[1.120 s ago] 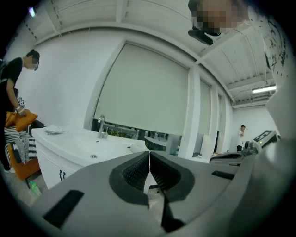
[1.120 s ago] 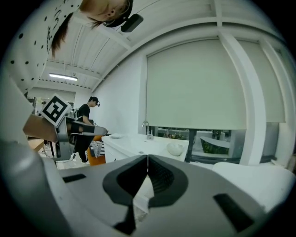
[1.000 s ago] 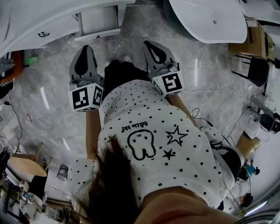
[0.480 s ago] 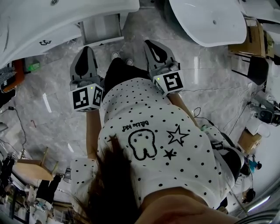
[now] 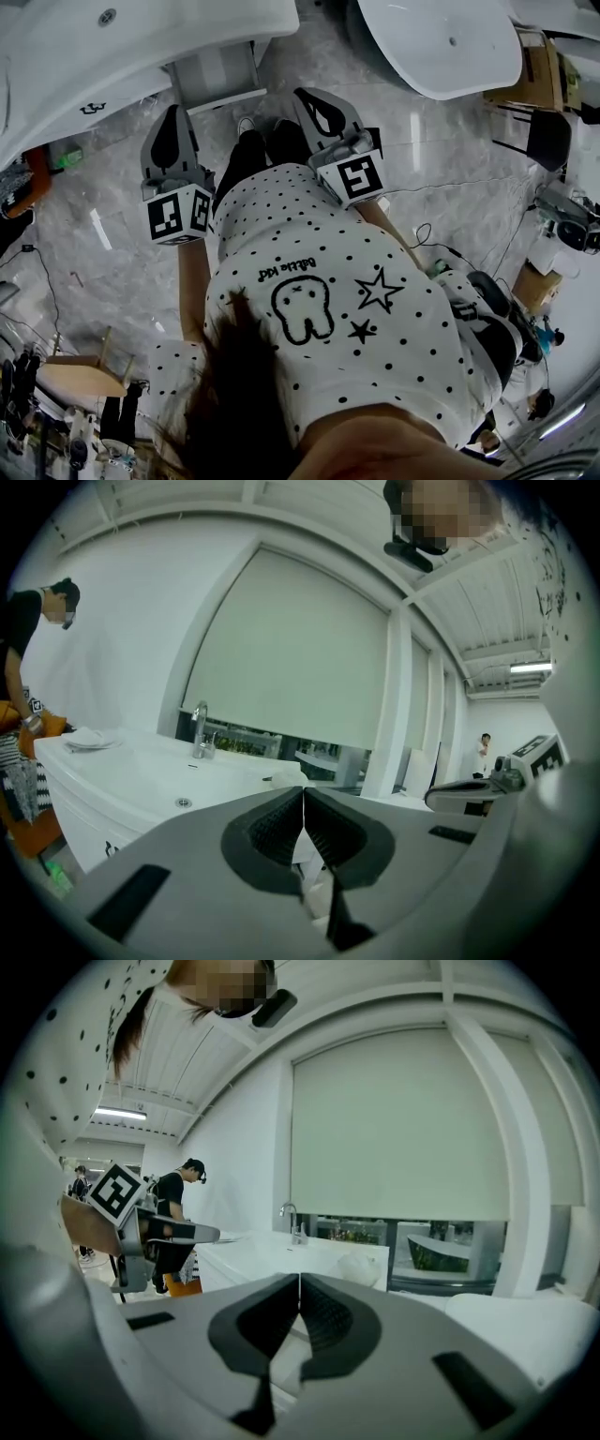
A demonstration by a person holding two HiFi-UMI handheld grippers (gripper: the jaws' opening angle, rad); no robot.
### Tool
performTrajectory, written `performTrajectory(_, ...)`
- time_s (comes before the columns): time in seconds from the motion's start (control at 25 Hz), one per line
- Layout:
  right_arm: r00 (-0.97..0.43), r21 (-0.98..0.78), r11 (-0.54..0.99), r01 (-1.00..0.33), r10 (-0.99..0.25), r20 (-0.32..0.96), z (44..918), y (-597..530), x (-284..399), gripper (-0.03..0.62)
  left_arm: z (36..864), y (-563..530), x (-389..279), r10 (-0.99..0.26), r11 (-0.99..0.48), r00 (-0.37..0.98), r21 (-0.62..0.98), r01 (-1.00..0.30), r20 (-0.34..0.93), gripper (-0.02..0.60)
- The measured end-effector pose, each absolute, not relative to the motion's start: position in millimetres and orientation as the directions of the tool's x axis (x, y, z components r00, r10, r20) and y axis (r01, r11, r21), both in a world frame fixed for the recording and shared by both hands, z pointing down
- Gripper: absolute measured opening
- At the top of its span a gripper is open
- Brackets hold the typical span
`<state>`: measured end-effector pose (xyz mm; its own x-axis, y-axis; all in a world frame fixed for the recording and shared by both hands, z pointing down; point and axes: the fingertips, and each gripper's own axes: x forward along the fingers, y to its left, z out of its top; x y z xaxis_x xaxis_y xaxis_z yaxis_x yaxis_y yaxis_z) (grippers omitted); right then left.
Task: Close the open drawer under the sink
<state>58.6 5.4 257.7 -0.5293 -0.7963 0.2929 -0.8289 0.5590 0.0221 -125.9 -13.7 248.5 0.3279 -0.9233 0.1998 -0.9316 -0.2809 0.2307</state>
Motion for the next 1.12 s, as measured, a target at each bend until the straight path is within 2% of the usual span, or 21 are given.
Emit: performTrajectory(1.12, -0.625, 0.035, 0.659, -0.751, -0.727, 0.283, 249.8, -11.7, 46.6, 0.014, 281.4, 26.3, -162.0, -0.946, -0.081, 0.141, 0.208, -0.975, 0.292, 0.008)
